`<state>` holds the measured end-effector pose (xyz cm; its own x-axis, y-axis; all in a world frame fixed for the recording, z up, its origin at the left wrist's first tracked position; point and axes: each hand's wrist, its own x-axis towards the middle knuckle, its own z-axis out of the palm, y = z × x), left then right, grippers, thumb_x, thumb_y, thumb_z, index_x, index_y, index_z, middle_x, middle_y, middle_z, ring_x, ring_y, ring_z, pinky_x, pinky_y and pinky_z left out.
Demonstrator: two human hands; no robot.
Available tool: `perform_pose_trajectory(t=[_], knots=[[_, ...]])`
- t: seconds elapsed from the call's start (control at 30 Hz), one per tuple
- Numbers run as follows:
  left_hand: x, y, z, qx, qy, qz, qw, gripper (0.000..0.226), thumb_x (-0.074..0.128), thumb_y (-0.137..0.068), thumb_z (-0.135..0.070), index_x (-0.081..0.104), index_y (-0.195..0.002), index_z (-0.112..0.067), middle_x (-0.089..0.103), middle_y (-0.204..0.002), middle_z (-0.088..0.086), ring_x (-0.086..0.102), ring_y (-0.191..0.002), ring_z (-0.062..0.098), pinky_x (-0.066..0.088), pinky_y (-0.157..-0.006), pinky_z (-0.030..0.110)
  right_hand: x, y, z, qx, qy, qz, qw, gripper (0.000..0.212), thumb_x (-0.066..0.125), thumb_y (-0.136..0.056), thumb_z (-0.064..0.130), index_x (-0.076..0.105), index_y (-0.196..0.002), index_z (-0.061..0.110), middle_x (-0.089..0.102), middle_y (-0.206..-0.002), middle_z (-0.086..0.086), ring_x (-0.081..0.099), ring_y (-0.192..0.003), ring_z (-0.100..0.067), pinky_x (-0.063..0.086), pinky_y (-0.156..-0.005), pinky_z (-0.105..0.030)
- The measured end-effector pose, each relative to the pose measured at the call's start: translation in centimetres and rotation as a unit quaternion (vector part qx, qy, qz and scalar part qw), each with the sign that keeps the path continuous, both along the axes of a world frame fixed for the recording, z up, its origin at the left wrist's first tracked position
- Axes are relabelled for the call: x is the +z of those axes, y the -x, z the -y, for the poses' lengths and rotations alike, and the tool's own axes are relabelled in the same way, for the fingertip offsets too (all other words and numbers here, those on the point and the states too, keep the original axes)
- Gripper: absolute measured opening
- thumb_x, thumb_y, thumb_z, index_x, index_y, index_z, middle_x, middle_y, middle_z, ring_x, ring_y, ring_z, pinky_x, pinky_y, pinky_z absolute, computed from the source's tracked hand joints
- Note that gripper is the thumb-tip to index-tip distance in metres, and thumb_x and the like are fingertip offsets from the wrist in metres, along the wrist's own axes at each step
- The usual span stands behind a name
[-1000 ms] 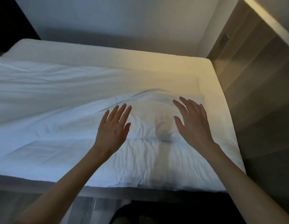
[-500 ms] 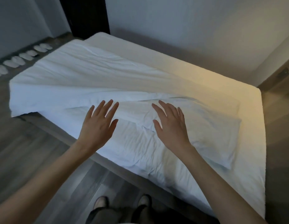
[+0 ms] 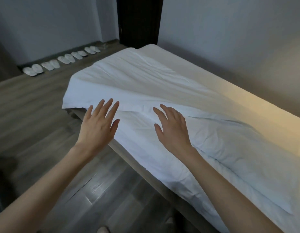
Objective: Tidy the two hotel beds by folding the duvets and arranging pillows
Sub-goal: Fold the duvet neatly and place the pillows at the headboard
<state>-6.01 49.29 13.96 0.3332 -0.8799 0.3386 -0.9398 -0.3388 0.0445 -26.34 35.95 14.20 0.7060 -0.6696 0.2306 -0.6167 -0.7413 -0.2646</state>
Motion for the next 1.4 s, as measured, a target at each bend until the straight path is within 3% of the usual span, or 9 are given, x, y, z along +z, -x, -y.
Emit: perform_pose_trajectory(t=[0.47, 0.67, 0.77, 1.03, 1.3, 1.4], knots=[[1.1, -23.2, -4.5, 0.006, 0.017, -0.067, 0.998, 0.055, 0.055, -0.095, -0.028, 0.041, -0.146, -0.013, 0.041, -0.15, 0.011, 0.035, -0.139, 0.034, 0.03, -0.11, 0.054, -1.1, -22.4, -5.2, -0.022, -0.042, -0.022, 0.999, 0.05, 0.048, -0.099, 0.028, 0.036, -0.147, 0.025, 0.029, -0.156, -0.001, 0.026, -0.142, -0.025, 0.024, -0.114, -0.044], [0.0, -33.4, -0.9, -0.013, -0.01, -0.09, 0.996, 0.057, 0.05, -0.097, -0.032, 0.035, -0.149, -0.017, 0.036, -0.153, 0.008, 0.03, -0.142, 0.031, 0.027, -0.113, 0.05, -2.1, -32.9, -1.7, -0.03, -0.037, -0.023, 0.999, 0.051, 0.048, -0.099, 0.03, 0.035, -0.148, 0.025, 0.03, -0.156, 0.0, 0.027, -0.141, -0.024, 0.024, -0.114, -0.042], [0.0, -39.2, 1.6, -0.042, -0.023, -0.066, 0.997, 0.053, 0.055, -0.096, -0.028, 0.042, -0.145, -0.012, 0.043, -0.148, 0.012, 0.04, -0.136, 0.036, 0.035, -0.106, 0.055, -2.3, -39.7, 0.8, -0.032, -0.04, -0.018, 0.999, 0.05, 0.047, -0.099, 0.03, 0.035, -0.148, 0.025, 0.028, -0.156, 0.0, 0.025, -0.142, -0.024, 0.024, -0.114, -0.042], [2.0, -53.5, 7.2, -0.075, -0.049, -0.038, 0.995, 0.056, 0.036, -0.093, -0.037, 0.049, -0.139, -0.008, 0.051, -0.141, 0.015, 0.049, -0.129, 0.038, 0.042, -0.099, 0.056, -0.2, -55.5, 6.4, -0.062, -0.057, -0.004, 0.996, 0.052, 0.044, -0.1, 0.031, 0.03, -0.15, 0.026, 0.024, -0.158, 0.001, 0.023, -0.142, -0.022, 0.024, -0.113, -0.039], [0.8, -67.1, 13.4, -0.132, -0.058, -0.072, 0.987, 0.054, 0.036, -0.099, -0.038, 0.038, -0.148, -0.016, 0.036, -0.153, 0.006, 0.031, -0.142, 0.03, 0.027, -0.112, 0.048, -1.7, -66.1, 9.5, -0.136, -0.064, -0.007, 0.989, 0.05, 0.043, -0.101, 0.033, 0.032, -0.149, 0.027, 0.025, -0.158, 0.001, 0.024, -0.143, -0.022, 0.022, -0.114, -0.04], [0.3, -72.1, 15.8, -0.182, -0.067, -0.06, 0.979, 0.053, 0.036, -0.098, -0.037, 0.042, -0.145, -0.014, 0.04, -0.151, 0.008, 0.037, -0.139, 0.032, 0.031, -0.109, 0.05, -2.9, -70.1, 9.8, -0.197, -0.062, -0.001, 0.979, 0.05, 0.044, -0.1, 0.033, 0.033, -0.149, 0.027, 0.027, -0.157, 0.0, 0.025, -0.142, -0.024, 0.025, -0.113, -0.042]])
